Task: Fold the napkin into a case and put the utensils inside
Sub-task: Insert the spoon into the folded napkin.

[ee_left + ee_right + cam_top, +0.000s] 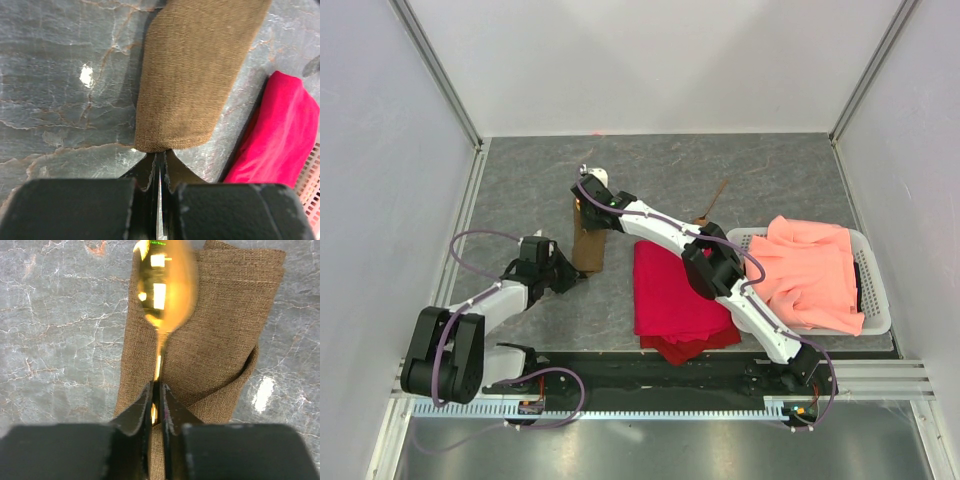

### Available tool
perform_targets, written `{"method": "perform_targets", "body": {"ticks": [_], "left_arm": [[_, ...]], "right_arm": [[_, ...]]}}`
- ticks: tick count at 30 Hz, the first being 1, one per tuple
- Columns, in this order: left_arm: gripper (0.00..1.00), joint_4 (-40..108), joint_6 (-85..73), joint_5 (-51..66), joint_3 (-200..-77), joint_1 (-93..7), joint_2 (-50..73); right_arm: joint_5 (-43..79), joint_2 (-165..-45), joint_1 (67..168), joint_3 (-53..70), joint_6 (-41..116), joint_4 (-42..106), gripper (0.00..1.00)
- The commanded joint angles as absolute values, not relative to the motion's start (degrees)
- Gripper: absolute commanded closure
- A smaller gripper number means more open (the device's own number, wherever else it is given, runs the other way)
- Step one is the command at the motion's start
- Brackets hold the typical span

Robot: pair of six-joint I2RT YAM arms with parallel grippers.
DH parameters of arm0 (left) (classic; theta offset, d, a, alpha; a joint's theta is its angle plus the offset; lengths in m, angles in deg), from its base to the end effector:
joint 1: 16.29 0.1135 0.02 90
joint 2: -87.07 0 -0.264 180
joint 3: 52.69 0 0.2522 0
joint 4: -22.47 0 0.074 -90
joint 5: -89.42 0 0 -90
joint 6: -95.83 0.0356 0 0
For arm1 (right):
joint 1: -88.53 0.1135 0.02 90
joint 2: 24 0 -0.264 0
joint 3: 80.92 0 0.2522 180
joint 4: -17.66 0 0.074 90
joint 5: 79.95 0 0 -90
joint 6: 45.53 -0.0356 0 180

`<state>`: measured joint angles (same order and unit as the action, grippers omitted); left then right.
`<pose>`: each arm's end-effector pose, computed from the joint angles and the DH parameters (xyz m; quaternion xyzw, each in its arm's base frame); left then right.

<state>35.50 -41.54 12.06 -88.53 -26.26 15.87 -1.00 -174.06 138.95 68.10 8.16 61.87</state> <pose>0.2082 -0.0445 0.1362 -0.2609 0.8926 -0.2597 0.2604 0.3733 0.4408 0.1633 -0.0767 0.9179 0.1954 0.3366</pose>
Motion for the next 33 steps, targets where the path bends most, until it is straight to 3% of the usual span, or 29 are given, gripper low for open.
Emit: {"method": "perform_targets", "body": {"ticks": [1, 8, 22, 25, 26, 29, 33], "left_arm": [[0.98, 31.9, -43.1, 12.5, -89.1, -26.0, 14.0], [0.98, 31.2, -43.0, 12.2, -89.8, -26.0, 12.4], [0.98, 31.3, -42.7, 12.2, -90.2, -26.0, 12.6], [0.98, 31.4, -42.5, 12.3, -90.2, -26.0, 12.8], [0.98, 31.4, -42.5, 12.2, -90.2, -26.0, 12.9], [0.98, 31.7, -42.3, 12.5, -90.0, -26.0, 13.7], [0.98, 34.1, -42.9, 13.3, -89.9, -26.0, 16.6]], "right_arm": [[-2.0, -173.7, 139.0, 70.2, 9.1, 61.2, 0.89], [-0.8, -169.8, 139.2, 66.8, 6.8, 61.4, 0.94], [2.9, -164.9, 139.3, 59.1, -7.2, 56.9, 0.86], [3.4, -164.1, 139.3, 58.0, -8.0, 56.6, 0.77], [3.4, -163.8, 139.3, 57.5, -7.8, 56.5, 0.67], [3.6, -163.0, 139.2, 57.6, -5.1, 56.4, 0.56], [2.4, -159.4, 138.6, 57.7, 1.8, 56.4, 0.50]]}}
